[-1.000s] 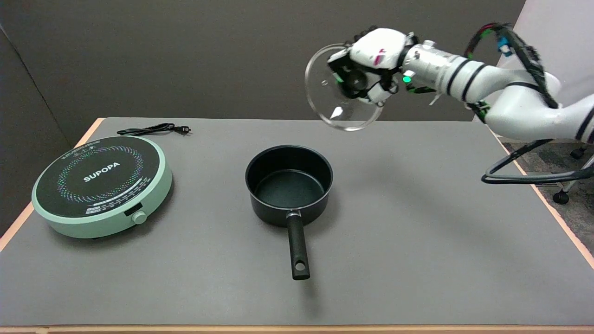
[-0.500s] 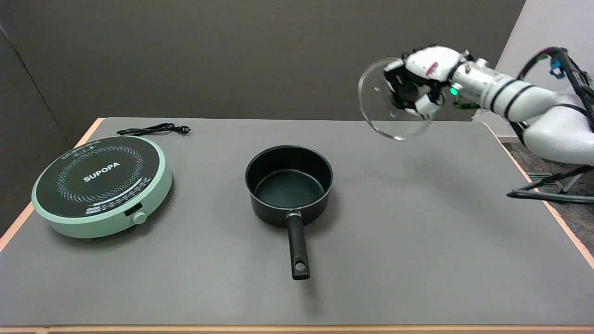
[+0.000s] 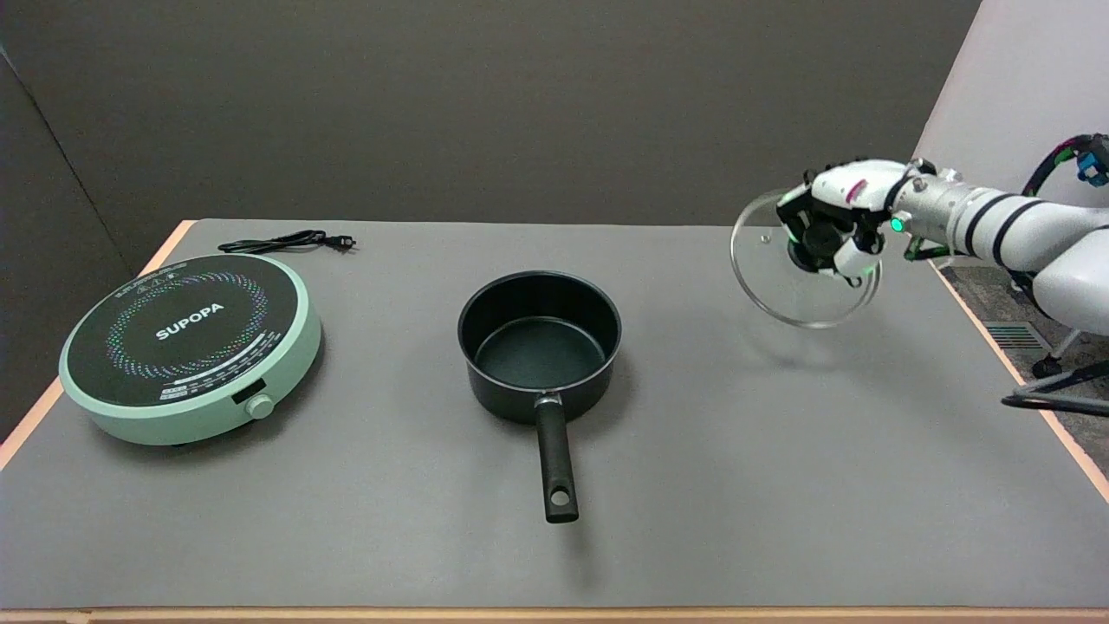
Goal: Place the pot lid onto the table.
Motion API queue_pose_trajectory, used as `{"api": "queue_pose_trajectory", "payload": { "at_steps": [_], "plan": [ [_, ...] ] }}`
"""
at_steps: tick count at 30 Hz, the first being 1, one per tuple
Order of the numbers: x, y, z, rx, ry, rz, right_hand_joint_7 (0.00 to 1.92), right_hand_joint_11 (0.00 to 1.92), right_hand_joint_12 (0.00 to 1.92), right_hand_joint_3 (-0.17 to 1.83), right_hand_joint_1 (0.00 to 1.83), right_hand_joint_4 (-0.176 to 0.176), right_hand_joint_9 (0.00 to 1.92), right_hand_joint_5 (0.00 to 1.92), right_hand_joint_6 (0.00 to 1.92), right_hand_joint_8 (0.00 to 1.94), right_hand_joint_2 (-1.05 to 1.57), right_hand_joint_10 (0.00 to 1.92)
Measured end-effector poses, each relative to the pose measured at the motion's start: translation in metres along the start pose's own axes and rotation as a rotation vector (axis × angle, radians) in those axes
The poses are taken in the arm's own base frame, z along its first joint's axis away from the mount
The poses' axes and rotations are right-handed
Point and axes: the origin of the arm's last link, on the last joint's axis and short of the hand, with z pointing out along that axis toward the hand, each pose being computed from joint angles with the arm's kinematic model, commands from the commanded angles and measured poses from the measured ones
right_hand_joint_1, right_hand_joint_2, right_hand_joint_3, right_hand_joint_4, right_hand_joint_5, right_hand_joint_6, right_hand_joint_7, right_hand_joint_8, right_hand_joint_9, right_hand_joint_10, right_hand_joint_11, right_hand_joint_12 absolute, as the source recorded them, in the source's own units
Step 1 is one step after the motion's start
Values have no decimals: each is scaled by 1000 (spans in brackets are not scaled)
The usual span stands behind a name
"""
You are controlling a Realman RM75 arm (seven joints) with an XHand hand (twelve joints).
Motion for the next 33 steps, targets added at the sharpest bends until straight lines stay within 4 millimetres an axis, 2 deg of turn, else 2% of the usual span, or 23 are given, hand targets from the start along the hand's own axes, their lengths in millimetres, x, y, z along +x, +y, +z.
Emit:
{"api": "queue_pose_trajectory", "payload": {
  "at_steps": [10,23,30,32,33],
  "plan": [
    [-23,-4,-11,6,-123,60,911,699,1219,971,1372,176,860,576,1686,1478,697,1826],
    [-63,-19,-19,40,-262,117,907,691,1235,976,1371,176,852,572,1689,1487,698,1839],
    [-78,-26,-20,52,-301,127,892,674,1264,980,1368,176,822,563,1702,1515,707,1859],
    [-81,-27,-20,55,-307,123,862,647,1312,871,1358,176,777,536,1689,1495,769,1830],
    [-83,-28,-20,57,-310,120,861,635,1319,648,1352,176,772,528,1561,1381,861,1715]
  ]
}}
